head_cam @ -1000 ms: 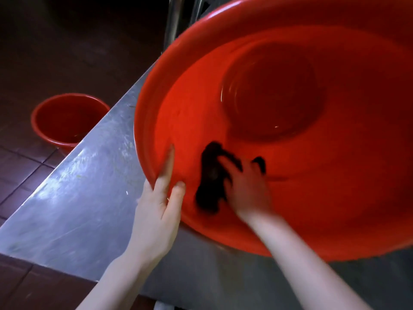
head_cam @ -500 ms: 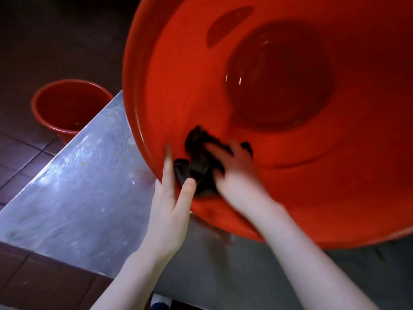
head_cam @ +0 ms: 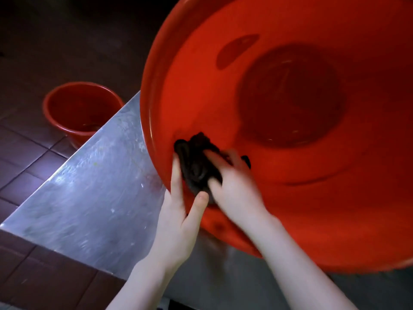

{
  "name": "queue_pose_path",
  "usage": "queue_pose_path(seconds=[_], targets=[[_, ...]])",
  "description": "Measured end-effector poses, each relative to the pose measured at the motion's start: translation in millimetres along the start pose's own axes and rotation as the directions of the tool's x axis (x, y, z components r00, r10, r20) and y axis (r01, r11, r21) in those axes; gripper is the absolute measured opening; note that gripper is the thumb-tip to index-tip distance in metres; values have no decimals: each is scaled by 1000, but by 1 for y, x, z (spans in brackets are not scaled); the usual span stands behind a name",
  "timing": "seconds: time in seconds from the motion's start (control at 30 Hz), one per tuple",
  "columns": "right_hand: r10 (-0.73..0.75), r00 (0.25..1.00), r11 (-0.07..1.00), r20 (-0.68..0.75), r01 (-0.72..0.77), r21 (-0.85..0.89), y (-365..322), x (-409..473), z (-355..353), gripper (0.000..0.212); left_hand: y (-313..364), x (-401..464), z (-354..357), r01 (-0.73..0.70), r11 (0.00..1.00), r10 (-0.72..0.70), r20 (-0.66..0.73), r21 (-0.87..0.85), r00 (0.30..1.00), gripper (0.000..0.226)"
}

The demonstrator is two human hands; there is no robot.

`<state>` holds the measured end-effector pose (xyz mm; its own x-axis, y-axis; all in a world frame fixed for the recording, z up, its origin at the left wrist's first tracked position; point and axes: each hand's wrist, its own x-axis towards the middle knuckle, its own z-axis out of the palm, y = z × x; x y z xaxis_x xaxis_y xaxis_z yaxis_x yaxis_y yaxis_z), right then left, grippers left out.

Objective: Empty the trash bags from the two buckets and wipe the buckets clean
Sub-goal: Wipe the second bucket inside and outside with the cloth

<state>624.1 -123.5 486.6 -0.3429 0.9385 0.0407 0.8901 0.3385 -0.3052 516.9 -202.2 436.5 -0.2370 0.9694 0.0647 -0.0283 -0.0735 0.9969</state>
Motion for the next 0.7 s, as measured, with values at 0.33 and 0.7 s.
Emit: queue_pose_path(seconds=[0.33,0.7], targets=[[443,896,853,-25,-430,-295,49,107,2,50,42,1,-38,113,961,-52,-237,254,970,46],[443,891,680,-98,-405,-611,97,71,-26,49,26,38,-34,-193,810,301,-110,554,947,80]])
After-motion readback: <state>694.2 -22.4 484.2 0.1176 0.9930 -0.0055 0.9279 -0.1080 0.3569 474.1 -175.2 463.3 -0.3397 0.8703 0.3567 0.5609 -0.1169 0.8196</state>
